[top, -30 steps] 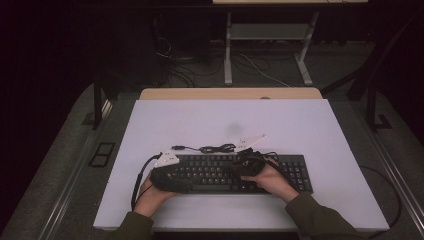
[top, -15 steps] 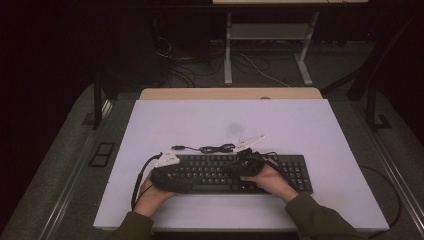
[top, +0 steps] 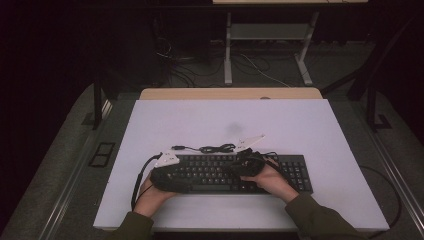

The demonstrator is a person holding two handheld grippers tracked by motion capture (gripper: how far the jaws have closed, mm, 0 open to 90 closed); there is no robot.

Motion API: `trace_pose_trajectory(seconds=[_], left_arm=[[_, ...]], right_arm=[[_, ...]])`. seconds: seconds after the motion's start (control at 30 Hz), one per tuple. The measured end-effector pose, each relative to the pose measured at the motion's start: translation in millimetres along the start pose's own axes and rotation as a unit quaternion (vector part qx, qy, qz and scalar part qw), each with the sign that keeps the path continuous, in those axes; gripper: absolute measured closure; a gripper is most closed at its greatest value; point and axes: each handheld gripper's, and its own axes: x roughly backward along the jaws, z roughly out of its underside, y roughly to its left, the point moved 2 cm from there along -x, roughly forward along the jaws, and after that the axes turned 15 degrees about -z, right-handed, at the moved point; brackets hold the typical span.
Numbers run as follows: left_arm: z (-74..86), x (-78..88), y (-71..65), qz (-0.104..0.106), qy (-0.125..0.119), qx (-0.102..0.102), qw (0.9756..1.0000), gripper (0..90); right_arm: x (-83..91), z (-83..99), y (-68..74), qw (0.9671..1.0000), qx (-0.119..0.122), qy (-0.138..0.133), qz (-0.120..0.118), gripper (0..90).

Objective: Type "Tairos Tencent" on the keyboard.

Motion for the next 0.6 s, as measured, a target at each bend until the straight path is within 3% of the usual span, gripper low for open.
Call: trace_pose_trajectory(seconds=[0.23,0.6], left_arm=[[-0.2,0.2,0.4,-0.002,0.000,0.000,1.0000,19.0],[-1.1,-1.2,0.7,0.000,0.000,-0.002,1.0000,24.9]], right_arm=[[3.1,-1.3,1.4,0.9999,0.002,-0.013,-0.006,81.8],[10.3,-1.5,-2.4,0.9994,-0.004,-0.033,-0.009,54.3]])
